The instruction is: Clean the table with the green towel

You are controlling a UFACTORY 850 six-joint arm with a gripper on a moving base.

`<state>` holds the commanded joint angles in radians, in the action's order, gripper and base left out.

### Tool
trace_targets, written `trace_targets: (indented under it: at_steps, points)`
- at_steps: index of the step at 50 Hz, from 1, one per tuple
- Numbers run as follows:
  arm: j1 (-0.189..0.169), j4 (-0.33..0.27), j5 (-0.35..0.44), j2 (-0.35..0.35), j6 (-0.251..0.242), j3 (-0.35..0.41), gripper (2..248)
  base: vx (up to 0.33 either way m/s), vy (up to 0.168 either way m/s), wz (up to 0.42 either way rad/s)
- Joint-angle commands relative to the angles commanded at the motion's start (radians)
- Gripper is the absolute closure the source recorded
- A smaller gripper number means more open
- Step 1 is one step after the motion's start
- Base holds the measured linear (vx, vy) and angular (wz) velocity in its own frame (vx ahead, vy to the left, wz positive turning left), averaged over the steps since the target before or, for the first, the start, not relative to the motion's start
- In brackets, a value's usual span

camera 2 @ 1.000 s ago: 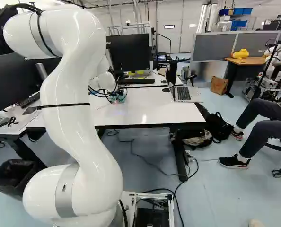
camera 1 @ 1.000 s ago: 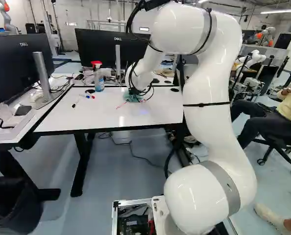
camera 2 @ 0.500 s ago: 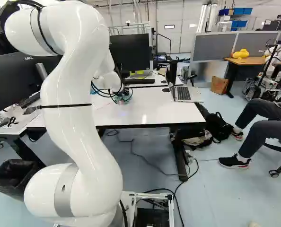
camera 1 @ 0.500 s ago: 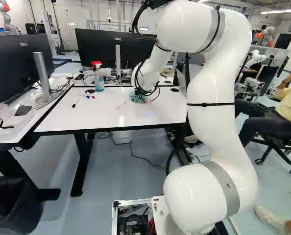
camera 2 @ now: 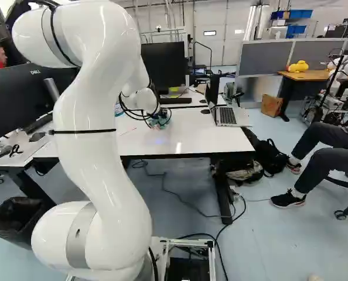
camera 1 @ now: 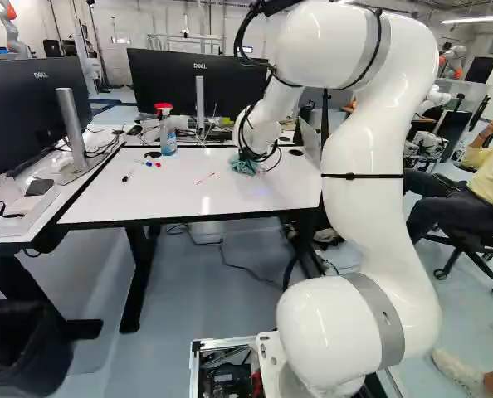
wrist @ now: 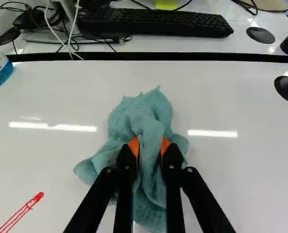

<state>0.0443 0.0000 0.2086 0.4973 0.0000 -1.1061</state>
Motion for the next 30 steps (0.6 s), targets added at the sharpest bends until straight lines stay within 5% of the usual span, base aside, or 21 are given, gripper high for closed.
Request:
trace_targets:
  at_steps: [30]
  points:
    - [-0.017,0.0,-0.006,-0.027,0.0,0.001,185,0.0,0.0,0.0]
